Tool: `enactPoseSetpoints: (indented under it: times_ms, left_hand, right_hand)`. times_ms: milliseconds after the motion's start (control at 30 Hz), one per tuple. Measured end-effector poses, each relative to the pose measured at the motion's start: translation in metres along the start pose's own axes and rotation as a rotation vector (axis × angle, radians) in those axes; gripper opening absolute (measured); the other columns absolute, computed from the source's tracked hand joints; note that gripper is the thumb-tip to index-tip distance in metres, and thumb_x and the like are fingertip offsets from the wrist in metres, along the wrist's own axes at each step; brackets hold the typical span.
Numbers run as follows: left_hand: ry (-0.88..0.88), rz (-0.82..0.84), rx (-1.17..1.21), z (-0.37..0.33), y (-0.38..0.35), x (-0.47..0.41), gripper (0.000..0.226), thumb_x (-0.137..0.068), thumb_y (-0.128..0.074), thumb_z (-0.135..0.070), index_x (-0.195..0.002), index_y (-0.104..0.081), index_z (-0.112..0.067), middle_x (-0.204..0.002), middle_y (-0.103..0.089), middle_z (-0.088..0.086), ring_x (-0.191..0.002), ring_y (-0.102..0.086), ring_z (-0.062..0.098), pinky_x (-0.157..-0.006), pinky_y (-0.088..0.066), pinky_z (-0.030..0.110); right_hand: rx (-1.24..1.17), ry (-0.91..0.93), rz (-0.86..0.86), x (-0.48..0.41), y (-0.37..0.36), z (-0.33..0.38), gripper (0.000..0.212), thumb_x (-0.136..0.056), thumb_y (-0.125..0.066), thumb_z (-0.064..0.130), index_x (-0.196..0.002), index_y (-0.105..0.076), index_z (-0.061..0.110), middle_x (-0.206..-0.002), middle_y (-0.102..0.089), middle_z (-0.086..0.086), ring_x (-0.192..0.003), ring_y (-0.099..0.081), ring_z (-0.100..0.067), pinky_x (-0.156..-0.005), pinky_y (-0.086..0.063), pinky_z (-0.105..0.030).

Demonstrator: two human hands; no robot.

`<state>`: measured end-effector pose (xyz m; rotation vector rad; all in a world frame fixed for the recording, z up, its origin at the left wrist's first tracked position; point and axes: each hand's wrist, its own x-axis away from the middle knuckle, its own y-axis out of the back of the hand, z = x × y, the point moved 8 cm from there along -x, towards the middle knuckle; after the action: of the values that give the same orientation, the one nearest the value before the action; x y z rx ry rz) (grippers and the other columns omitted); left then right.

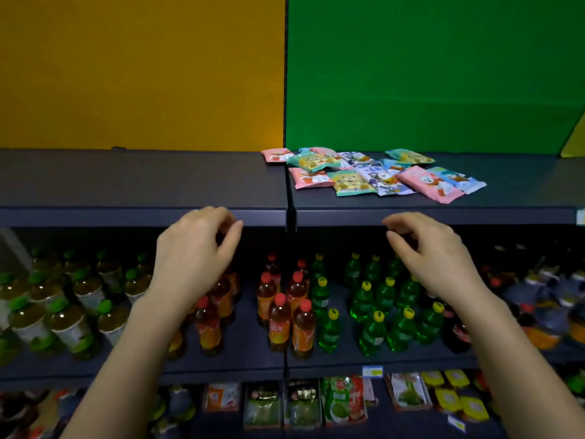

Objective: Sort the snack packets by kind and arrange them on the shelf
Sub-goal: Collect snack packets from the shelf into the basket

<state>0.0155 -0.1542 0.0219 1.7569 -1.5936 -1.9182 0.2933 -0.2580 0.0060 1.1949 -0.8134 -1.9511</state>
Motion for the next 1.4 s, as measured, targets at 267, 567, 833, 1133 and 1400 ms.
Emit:
enactPoseSetpoints:
  times_ms: [267,567,833,1133,1400]
  left_hand:
    - [0.121,0.067,0.123,0.018,-0.063,-0.099,0.021,-0.09,-0.052,-0.037,-0.09,-0.064,-0.02,-0.09,-0.068,0.002,-0.09,-0.061,0.031,-0.067,-0.038,0.032]
    - [0.163,0.273,0.039,0.036,-0.162,-0.23,0.027,-0.09,-0.052,-0.035,-0.103,-0.063,-0.014,-0.111,-0.065,0.012,-0.102,-0.058,0.033,-0.071,-0.038,0.032]
    - [0.314,0.418,-0.005,0.061,-0.235,-0.271,0.024,-0.089,-0.053,-0.021,-0.107,-0.059,-0.007,-0.112,-0.062,0.015,-0.1,-0.057,0.032,-0.072,-0.043,0.033]
    - [0.523,0.537,0.115,0.075,-0.286,-0.291,0.079,-0.074,-0.055,-0.07,-0.112,-0.057,-0.002,-0.129,-0.054,0.018,-0.12,-0.048,0.035,-0.091,-0.044,0.037]
    - [0.611,0.519,0.357,0.07,-0.299,-0.3,0.082,-0.064,-0.083,-0.038,-0.126,-0.047,0.001,-0.131,-0.054,0.014,-0.119,-0.052,0.03,-0.098,-0.047,0.038]
  right_hand:
    - [-0.015,0.094,0.094,-0.123,-0.043,0.012,0.025,-0.091,-0.051,0.021,-0.112,-0.063,0.015,-0.113,-0.067,-0.005,-0.104,-0.06,-0.024,-0.087,-0.046,-0.035]
    - [0.229,-0.075,0.319,-0.255,-0.113,0.025,0.073,-0.083,-0.048,0.064,-0.131,-0.05,0.009,-0.132,-0.053,-0.016,-0.118,-0.051,-0.033,-0.092,-0.044,-0.038]
    - [0.231,-0.194,0.528,-0.28,-0.146,0.018,0.066,-0.058,-0.067,0.073,-0.074,-0.053,0.011,-0.1,-0.062,-0.008,-0.087,-0.057,-0.026,-0.07,-0.045,-0.029]
    - [-0.179,-0.199,0.39,-0.304,-0.11,-0.004,0.041,-0.073,-0.075,0.036,-0.095,-0.052,0.009,-0.094,-0.061,-0.008,-0.077,-0.058,-0.02,-0.056,-0.039,-0.028]
    - [-0.564,-0.325,0.255,-0.291,-0.091,-0.062,0.014,-0.085,-0.065,0.031,-0.086,-0.059,0.017,-0.104,-0.069,-0.01,-0.083,-0.062,-0.02,-0.075,-0.048,-0.032]
